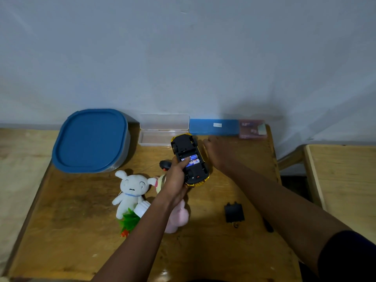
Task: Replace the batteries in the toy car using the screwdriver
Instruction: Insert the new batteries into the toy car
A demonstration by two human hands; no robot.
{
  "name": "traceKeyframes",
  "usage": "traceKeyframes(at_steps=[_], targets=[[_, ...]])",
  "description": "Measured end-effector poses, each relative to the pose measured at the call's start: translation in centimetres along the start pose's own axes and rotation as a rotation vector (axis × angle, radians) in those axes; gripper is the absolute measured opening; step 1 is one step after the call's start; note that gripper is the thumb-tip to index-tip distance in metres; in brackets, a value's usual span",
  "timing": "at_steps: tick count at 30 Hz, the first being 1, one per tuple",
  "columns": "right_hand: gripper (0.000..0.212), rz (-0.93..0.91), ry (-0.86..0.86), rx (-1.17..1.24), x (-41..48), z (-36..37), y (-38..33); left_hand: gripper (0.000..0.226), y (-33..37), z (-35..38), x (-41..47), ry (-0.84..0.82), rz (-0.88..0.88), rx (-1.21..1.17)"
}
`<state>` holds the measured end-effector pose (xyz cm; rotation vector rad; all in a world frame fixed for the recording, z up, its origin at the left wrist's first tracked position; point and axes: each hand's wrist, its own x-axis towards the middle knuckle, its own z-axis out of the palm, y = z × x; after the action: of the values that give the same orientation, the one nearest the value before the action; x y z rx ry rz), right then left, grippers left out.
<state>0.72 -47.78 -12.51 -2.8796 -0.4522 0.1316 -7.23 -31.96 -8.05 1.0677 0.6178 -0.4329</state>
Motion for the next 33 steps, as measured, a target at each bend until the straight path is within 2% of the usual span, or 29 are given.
traceKeyframes(at_steps=[4, 9, 13, 17, 23, 33], targets=[[0.033, 0.069, -0.020, 0.097, -2.7, -0.4, 0.5, 0.038, -0.4, 0.3, -1.0, -0.011, -0.004, 0.006], [0.010, 0.420, 0.214, 0.590, -6.7, -3.0, 0.3, 0.036, -1.0, 0.9, -2.8, -0.040, 0.004, 0.030], [0.007, 0.496, 0.404, 0.834, -9.7, -7.6, -0.4, 0.043, -1.5, 1.7, -4.4, -0.043, 0.021, 0.058], [0.013, 0.467, 0.432, 1.068, -12.7, -11.1, -1.7, 0.035, -2.2, 2.3, -6.0, -0.087, 0.085, 0.123], [0.012, 0.320, 0.419, 1.068, -15.6, -11.7, -3.2, 0.030, -2.8, 3.0, -7.9, -0.139, 0.204, 0.240], [0.014, 0.234, 0.418, 1.008, -17.3, -10.8, -4.3, 0.030, -3.0, 3.2, -9.4, -0.197, 0.230, 0.249]])
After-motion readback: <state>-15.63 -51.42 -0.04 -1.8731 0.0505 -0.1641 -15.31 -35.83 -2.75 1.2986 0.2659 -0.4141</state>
